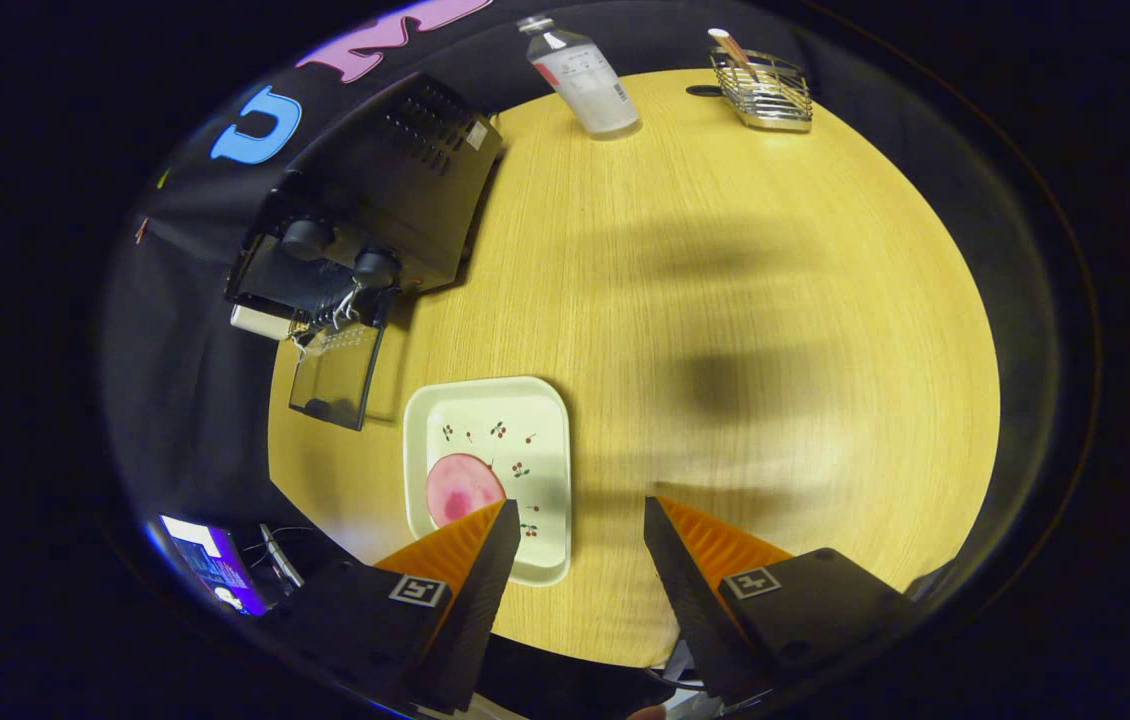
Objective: Open the toaster oven, put the food inside, and close the toaster oven door.
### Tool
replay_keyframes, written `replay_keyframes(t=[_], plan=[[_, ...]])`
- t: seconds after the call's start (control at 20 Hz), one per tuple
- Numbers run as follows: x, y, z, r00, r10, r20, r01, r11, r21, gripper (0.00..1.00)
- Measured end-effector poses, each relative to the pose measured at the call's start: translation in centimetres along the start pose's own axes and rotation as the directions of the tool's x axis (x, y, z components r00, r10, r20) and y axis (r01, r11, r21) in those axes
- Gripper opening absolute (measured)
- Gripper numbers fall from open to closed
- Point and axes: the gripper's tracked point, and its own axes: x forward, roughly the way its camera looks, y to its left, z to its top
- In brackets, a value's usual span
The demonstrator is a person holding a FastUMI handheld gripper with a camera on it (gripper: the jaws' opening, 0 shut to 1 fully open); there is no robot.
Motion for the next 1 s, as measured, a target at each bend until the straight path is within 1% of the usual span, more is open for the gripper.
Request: replay_keyframes(t=[0.05, 0.1, 0.15, 0.2, 0.25, 0.35, 0.4, 0.5, 0.55, 0.6, 0.75, 0.85, 1.0], plan=[[0.7, 0.1, 0.0, 1.0, -0.01, -0.011, 0.01, 1.0, -0.005, 0.85], [1.3, 0.3, -0.1, 0.999, -0.022, -0.028, 0.022, 1.0, -0.01, 0.76], [1.8, 0.3, -0.5, 0.998, -0.045, -0.051, 0.044, 0.999, -0.02, 0.72], [2.3, -0.2, -1.0, 0.993, -0.089, -0.081, 0.085, 0.995, -0.054, 0.72], [2.7, -0.3, -0.8, 0.991, -0.112, -0.078, 0.106, 0.991, -0.078, 0.7], [2.7, -0.5, -0.9, 0.983, -0.165, -0.083, 0.159, 0.985, -0.069, 0.32], [2.8, -0.1, -0.7, 0.983, -0.166, -0.077, 0.162, 0.985, -0.056, 0.23], [3.4, 0.2, -0.7, 0.991, -0.117, -0.071, 0.112, 0.992, -0.065, 0.11], [3.1, 0.0, -0.3, 0.994, -0.091, -0.053, 0.089, 0.995, -0.041, 0.1], [2.9, 0.1, -0.3, 0.997, -0.058, -0.058, 0.058, 0.998, -0.006, 0.07], [2.8, 0.5, -0.7, 0.995, 0.086, -0.048, -0.082, 0.993, 0.085, 0.06], [2.4, 0.8, -0.6, 0.989, 0.148, -0.002, -0.146, 0.978, 0.149, 0.06], [1.5, 1.2, -0.2, 0.963, 0.249, 0.102, -0.266, 0.937, 0.228, 0.06]])
